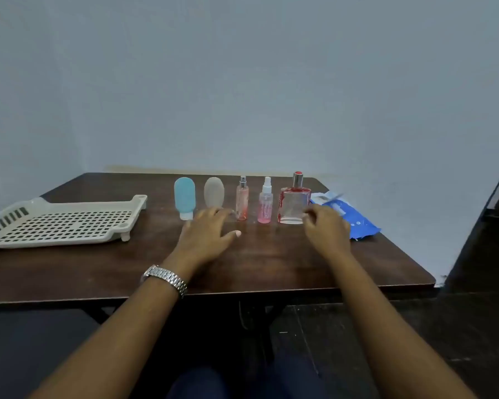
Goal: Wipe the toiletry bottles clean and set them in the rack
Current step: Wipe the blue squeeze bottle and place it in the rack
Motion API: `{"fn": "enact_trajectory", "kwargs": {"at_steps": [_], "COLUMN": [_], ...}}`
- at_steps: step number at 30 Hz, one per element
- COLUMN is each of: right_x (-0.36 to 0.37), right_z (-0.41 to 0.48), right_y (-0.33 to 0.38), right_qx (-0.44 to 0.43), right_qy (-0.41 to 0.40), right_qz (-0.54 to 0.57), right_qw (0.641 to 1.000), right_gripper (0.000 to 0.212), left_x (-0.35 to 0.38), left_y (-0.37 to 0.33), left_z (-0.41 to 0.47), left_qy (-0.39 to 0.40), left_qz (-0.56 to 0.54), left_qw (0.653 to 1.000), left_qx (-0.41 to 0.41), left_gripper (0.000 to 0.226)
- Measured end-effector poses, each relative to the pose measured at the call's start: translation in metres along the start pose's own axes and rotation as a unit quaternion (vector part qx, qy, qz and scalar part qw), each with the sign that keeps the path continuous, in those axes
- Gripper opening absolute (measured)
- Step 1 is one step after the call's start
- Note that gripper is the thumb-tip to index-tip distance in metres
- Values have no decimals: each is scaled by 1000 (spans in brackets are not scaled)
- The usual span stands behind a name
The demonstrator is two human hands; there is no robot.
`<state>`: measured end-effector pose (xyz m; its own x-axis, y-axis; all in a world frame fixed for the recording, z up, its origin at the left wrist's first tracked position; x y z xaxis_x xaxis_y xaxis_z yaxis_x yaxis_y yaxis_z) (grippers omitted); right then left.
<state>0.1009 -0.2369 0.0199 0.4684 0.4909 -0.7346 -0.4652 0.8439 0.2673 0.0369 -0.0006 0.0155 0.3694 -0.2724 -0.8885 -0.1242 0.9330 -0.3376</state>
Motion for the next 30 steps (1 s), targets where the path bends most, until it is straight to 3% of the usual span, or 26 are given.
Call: {"fn": "enact_trajectory", "kwargs": {"at_steps": [3,7,13,21,26,30], "right_x": [-4,3,33,54,46,36], "right_z": [17,42,67,70,70,64], "right_y": [-43,-89,-114,-133,-135,-139], "right_qx": [73,131,98,112,168,226], "right_qy": [-36,-11,65,50,-46,-154], "right_qz": [-7,-40,-99,-82,15,104], "right_qw": [997,990,988,989,985,956], "right_gripper": [24,29,30,25,22,23], "left_x": [4,14,24,39,38,36], "left_y": [0,-3,-1,0,-5,-9], "left_z": [19,43,65,69,65,60], "left_qy": [-6,-8,-25,-44,-41,-50], "left_qz": [-33,-76,-106,-168,-166,-172], "left_qw": [999,997,994,984,984,981], "left_qx": [3,6,26,43,58,72], "left_gripper": [49,37,27,23,25,24]}}
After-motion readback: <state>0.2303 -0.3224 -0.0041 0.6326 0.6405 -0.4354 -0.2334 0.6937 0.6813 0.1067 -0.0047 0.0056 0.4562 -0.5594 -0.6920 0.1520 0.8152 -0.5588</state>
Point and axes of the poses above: each hand's wrist, its own z-axis towards the middle knuckle, its own x-axis out of the palm, y = z × x, the point moved 4 cm from there along z, towards the middle knuckle, and after that the axes turned 15 degrees about -x, right-handed, at the moved point
